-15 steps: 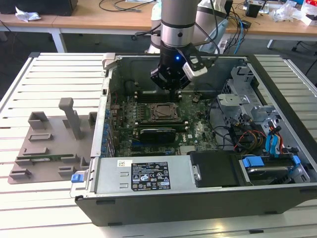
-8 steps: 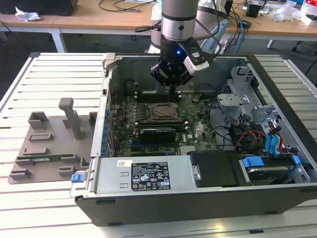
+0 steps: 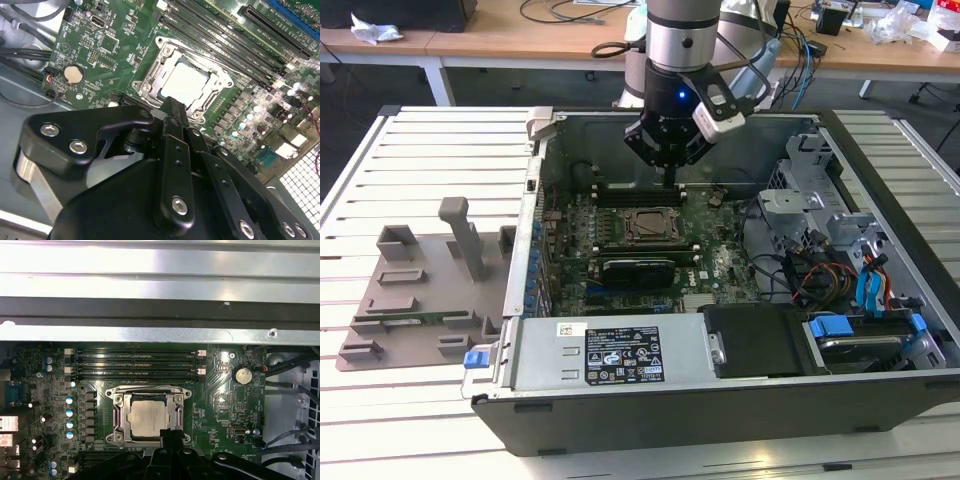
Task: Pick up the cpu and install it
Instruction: 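Install the first cpu locking lever, then install the second cpu locking lever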
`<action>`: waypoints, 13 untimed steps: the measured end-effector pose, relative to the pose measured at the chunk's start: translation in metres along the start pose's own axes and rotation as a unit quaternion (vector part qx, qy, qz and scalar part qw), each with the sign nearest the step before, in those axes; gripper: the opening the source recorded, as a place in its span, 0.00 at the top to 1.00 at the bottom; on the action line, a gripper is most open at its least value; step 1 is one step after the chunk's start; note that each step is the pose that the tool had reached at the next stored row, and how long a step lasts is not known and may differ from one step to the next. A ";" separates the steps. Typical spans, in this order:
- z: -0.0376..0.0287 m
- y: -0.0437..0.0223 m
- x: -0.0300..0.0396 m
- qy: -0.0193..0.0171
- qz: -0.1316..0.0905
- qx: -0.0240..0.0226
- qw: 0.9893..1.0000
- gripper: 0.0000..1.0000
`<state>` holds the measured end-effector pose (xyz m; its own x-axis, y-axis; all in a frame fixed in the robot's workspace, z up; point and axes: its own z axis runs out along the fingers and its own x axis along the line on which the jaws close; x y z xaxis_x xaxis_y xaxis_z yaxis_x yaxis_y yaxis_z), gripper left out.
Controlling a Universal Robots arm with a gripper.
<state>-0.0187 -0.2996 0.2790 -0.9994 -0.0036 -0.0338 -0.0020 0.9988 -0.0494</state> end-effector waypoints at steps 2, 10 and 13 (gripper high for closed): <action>-0.0003 0.0000 0.0000 0.000 0.000 0.000 1.000 0.89; -0.0021 -0.0001 -0.0001 0.000 0.000 0.000 1.000 0.89; -0.0026 -0.0001 -0.0001 0.000 0.000 0.000 1.000 0.89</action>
<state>-0.0187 -0.2996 0.2816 -0.9994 -0.0036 -0.0337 -0.0020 0.9988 -0.0494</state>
